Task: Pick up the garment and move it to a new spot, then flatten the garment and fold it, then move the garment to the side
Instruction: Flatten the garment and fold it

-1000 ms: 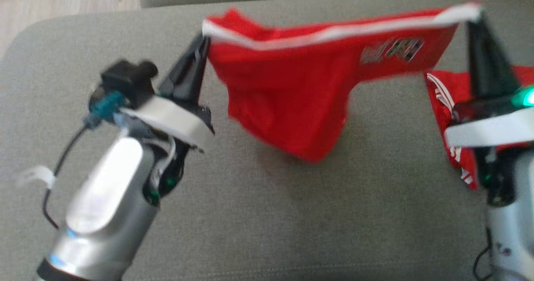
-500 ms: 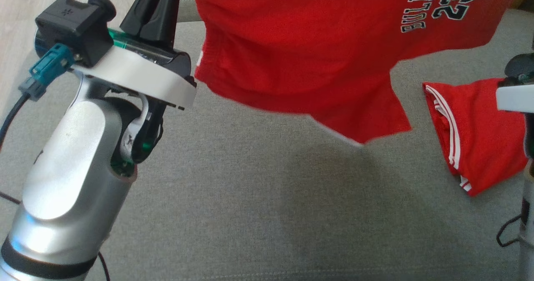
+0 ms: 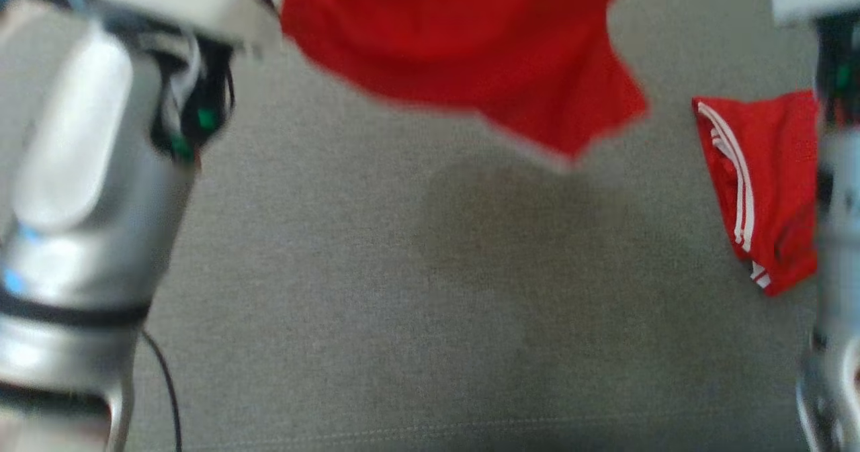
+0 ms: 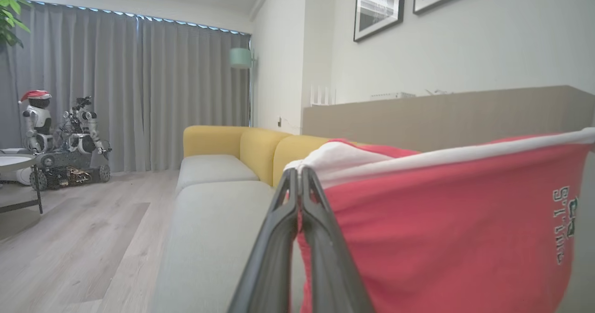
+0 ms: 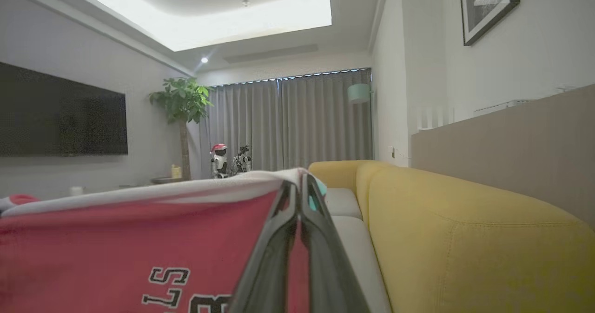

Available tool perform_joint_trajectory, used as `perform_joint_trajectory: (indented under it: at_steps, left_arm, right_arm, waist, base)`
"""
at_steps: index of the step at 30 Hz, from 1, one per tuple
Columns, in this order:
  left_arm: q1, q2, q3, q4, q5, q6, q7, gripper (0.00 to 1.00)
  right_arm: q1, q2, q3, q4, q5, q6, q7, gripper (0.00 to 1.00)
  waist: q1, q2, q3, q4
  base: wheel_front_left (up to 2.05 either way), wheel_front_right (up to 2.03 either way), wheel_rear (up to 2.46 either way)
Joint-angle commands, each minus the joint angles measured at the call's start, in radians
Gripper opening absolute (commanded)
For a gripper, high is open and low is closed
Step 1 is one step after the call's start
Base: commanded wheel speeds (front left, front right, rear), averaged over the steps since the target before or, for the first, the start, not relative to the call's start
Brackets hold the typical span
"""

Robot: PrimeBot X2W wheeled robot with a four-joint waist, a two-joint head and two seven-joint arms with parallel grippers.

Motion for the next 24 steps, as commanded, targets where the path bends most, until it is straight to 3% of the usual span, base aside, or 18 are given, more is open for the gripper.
perform_joint_trajectory:
  at_steps: [1,9,15,18,21,24]
  left_arm:
    - [-0.118,0.019,0.056,0.023,-0.002,-0.007,-0.028,0.0]
    - [-0.368,-0.085,0.099,0.458,-0.033,-0.082,-0.127,0.0]
    - [-0.355,-0.127,0.1,0.724,-0.001,-0.099,-0.138,0.0]
    - [-0.317,-0.14,0.103,0.823,0.007,-0.097,-0.138,0.0]
    - [-0.273,-0.15,0.121,0.857,0.009,-0.095,-0.138,0.0]
    - [-0.243,-0.157,0.131,0.865,0.009,-0.106,-0.138,0.0]
  right_arm:
    - [-0.11,0.018,0.025,0.026,0.014,-0.001,-0.026,0.0]
    - [-0.449,0.089,0.147,0.527,0.001,-0.001,-0.203,0.0]
    - [-0.489,0.134,0.249,0.859,0.055,-0.001,-0.232,0.0]
    - [-0.448,0.137,0.33,0.93,0.126,-0.001,-0.215,0.0]
    - [-0.387,0.137,0.429,0.932,0.209,-0.001,-0.219,0.0]
    - [-0.353,0.137,0.461,0.944,0.249,-0.001,-0.24,0.0]
  waist:
    - [0.0,0.0,0.042,-0.013]
    - [0.0,0.0,0.097,-0.039]
    - [0.0,0.0,0.146,-0.057]
    - [0.0,0.0,0.173,-0.064]
    - [0.0,0.0,0.195,-0.069]
    - [0.0,0.0,0.209,-0.067]
  base:
    - [0.0,0.0,0.0]
    - [0.0,0.0,0.0]
    - [0.0,0.0,0.0]
    - [0.0,0.0,0.0]
    - [0.0,0.0,0.0]
    - [0.0,0.0,0.0]
